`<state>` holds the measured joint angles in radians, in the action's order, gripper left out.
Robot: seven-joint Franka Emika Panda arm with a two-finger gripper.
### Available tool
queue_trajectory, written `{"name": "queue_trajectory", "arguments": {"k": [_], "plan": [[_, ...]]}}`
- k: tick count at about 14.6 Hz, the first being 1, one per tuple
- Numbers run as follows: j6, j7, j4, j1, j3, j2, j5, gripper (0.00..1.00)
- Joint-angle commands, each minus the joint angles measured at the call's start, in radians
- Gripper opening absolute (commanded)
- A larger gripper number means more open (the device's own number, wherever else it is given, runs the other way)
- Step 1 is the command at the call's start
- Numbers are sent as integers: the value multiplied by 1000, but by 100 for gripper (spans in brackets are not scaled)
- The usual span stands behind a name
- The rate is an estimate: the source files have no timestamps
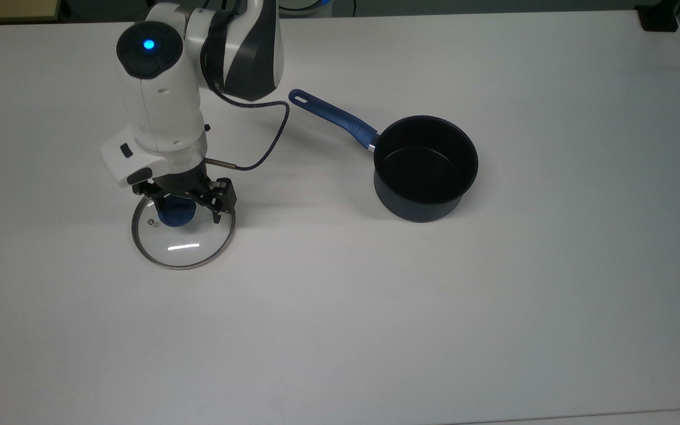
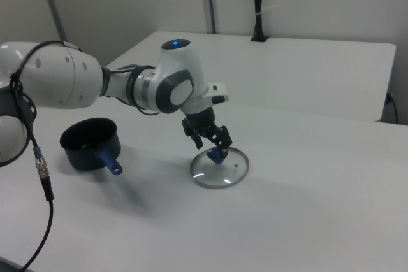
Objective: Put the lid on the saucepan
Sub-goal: 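Close the gripper on the blue knob of the glass lid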
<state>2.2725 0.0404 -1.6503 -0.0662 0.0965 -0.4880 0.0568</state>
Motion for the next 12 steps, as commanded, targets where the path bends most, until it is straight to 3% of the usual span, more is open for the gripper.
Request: {"name": "queue_trajectory", "arguments": {"k": [1,9,12], "plan": [[10,-68,15,-11,14,-7,1,98],[10,-74,15,-21,22,-11,1,93],[10,-74,15,-20,25,-12,0,78]]}}
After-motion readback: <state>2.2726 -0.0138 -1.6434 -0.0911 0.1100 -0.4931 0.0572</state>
